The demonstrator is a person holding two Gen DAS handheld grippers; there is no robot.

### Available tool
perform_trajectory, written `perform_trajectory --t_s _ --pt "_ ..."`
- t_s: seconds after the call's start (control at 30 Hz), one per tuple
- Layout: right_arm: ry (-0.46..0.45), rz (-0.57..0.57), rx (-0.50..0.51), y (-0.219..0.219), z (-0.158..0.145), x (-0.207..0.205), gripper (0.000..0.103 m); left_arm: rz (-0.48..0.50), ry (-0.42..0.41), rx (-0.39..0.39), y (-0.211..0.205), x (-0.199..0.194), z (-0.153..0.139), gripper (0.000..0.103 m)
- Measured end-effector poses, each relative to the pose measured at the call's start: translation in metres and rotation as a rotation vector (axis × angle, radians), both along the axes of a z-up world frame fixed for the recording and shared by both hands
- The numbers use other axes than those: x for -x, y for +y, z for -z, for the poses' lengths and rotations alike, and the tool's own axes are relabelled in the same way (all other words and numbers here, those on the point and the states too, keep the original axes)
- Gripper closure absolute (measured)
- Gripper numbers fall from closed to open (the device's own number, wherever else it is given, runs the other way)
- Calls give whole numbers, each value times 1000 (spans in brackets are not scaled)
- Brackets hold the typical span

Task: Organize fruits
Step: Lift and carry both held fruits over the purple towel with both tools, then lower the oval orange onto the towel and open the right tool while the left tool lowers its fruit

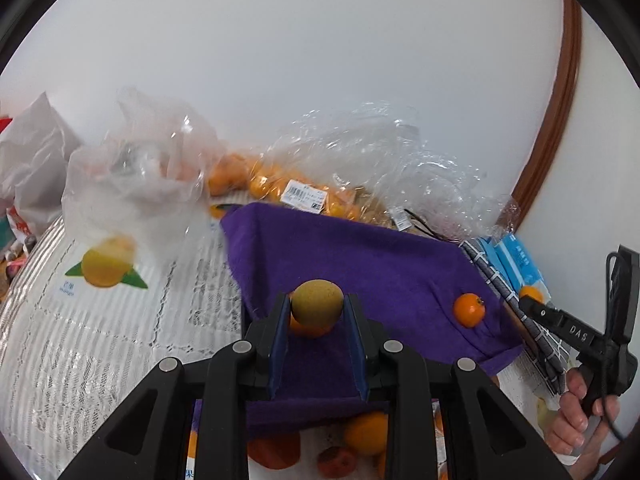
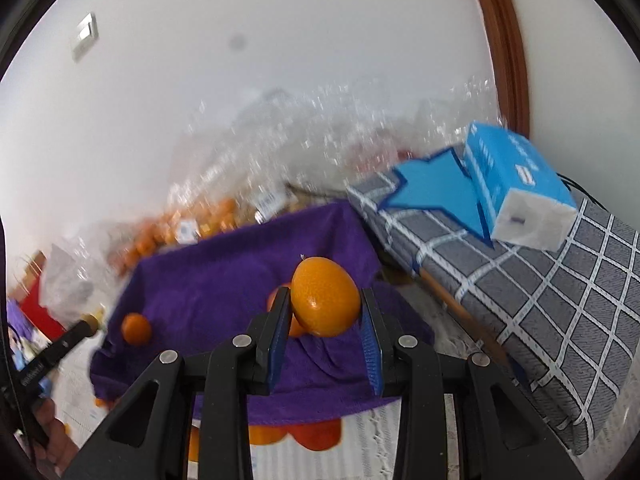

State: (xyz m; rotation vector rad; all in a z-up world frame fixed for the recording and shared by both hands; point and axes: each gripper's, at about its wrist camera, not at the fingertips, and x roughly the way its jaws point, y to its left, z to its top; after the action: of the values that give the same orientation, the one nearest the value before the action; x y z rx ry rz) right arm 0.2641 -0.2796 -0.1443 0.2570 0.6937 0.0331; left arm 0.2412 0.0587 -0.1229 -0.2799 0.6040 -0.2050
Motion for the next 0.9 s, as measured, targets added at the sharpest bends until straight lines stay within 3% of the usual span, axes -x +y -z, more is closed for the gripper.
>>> perform_trajectory --t_s 0.17,0.6,0.9 --pt "15 -30 31 7 14 -5 70 2 -2 -23 -4 -1 3 77" --pt "89 -5 -67 -2 34 -13 70 -1 51 -70 -12 -8 16 77" --pt "101 -33 -22 11 36 -16 70 2 78 -81 -16 -11 19 77"
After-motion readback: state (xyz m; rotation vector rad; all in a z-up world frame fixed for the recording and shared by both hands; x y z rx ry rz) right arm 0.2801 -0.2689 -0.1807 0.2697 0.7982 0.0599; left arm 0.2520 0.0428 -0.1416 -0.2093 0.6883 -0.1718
